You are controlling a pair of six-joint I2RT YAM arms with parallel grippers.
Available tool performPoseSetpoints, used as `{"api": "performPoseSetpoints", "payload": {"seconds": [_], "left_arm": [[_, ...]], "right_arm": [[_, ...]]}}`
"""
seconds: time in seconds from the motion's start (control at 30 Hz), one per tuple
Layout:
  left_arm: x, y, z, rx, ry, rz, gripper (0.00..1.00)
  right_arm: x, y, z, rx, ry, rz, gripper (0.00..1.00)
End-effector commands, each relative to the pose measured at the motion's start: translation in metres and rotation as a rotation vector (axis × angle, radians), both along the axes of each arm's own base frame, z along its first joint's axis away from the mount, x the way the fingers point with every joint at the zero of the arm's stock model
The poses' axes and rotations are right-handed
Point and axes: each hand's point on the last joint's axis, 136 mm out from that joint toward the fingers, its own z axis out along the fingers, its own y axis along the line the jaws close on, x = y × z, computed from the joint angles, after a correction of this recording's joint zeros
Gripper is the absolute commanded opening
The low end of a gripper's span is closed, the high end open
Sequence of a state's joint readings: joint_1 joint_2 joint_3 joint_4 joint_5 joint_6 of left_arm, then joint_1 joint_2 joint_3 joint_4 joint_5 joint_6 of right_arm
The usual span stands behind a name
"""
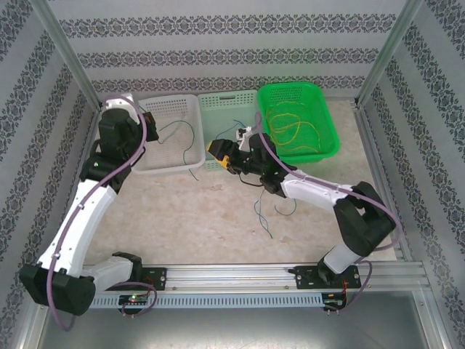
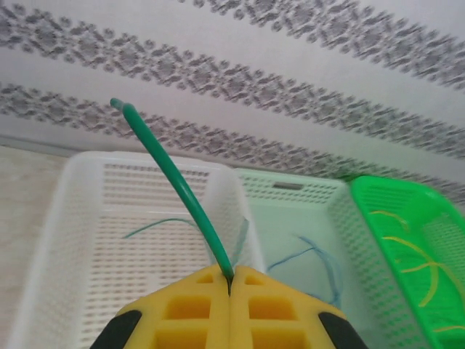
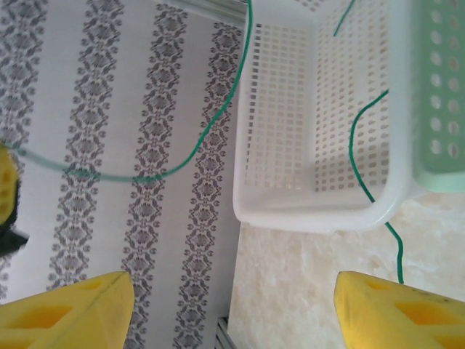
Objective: Untangle the cables
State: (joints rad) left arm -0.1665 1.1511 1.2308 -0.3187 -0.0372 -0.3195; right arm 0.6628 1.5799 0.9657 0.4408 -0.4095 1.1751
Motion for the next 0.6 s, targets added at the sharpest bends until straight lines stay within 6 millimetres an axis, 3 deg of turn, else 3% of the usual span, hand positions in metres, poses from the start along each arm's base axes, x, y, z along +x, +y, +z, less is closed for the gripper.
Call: {"api": "performPoseSetpoints", "payload": {"seconds": [0.0,0.3,0.57], "left_arm": [[0.01,0.015,-0.021,0.119,0.15,0.001,0.04],[0.056,0.039,-0.069,0.103,0.289,0.038,0.03],[0.065,0.043,-0.084,0.117,0.367,0.011,0.03]], "right_arm": [[-0.011,-0.02,-0.028,-0.157,-0.014,0.02,0.72],[-0.022,-0.071,-0.037,-0.26,0.015,-0.076,0.7],[-0.032,-0.131,-0.049,-0.33,0.055,-0.2,0.7]]}}
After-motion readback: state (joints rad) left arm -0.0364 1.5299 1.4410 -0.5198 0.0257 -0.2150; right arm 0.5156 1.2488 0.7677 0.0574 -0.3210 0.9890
